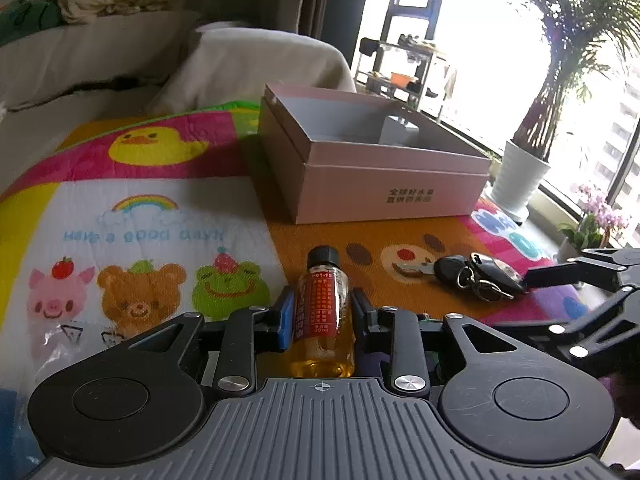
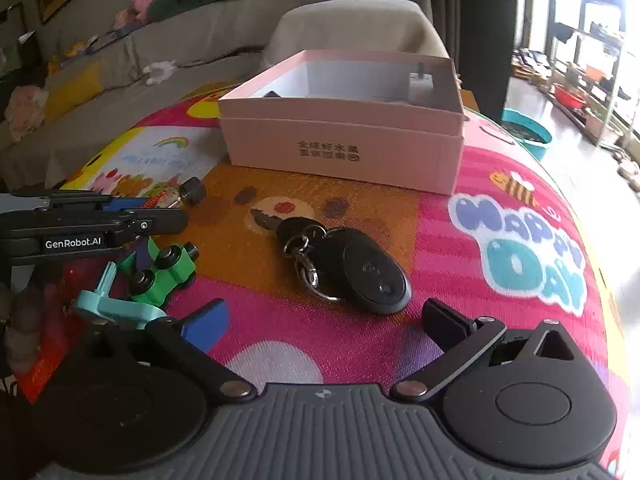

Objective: Organize rigid objects
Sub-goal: 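Carry the black round fob into the pink box and open the right tool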

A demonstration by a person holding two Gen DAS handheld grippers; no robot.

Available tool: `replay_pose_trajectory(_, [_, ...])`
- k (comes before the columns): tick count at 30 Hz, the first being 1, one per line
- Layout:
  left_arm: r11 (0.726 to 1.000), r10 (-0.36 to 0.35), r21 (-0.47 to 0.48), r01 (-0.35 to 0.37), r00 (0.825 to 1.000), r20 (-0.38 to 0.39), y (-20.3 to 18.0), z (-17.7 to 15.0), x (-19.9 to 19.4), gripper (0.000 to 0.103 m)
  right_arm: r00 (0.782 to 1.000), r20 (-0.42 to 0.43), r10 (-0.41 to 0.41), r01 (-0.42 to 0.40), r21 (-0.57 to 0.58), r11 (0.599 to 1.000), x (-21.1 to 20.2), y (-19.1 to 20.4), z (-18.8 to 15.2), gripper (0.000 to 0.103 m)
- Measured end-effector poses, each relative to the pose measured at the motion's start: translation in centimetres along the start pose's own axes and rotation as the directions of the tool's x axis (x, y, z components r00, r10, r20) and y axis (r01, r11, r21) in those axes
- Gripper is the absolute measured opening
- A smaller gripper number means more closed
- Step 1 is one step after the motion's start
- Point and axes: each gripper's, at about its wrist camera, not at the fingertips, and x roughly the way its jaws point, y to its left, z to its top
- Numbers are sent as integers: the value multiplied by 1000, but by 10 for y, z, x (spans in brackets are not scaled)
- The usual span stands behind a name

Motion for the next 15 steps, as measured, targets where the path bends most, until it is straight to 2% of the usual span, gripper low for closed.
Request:
replay_pose_trajectory(5, [1000,-3,-4,3,1000,3,1,0,-1,33,998,41,-51,52,-7,999,8,7,7,92])
replay_pose_trajectory(6, [1000,-5,-7,5,1000,4,1,0,-1,33,998,38,-39,39,-7,999,8,11,9,89])
replay_pose_trajectory(8, [1000,-10,-13,10,1000,5,3,-1,-1,33,998,25,62,-62,-13,998,5,15,12,81])
replay_pose_trajectory(9, [1000,-11,-16,11,1000,6,3,-1,-1,33,993,19,115,-115,-15,993,2,17,12,72])
replay_pose_trajectory(10, [1000,-13,-19,13,1000,7,3,-1,-1,33,990,18,142,-141,-18,990,0,18,13,69])
replay_pose_trajectory(11, [1000,-13,-20,13,1000,7,4,-1,-1,33,992,28,124,-123,-33,992,-2,21,12,69])
replay_pose_trajectory(14, [1000,-14,-21,14,1000,8,4,-1,-1,33,997,77,-17,25,-108,994,1,28,10,69])
replay_pose_trajectory(15, [1000,-13,-21,14,1000,8,4,-1,-1,33,997,74,-26,33,-108,994,4,27,11,69])
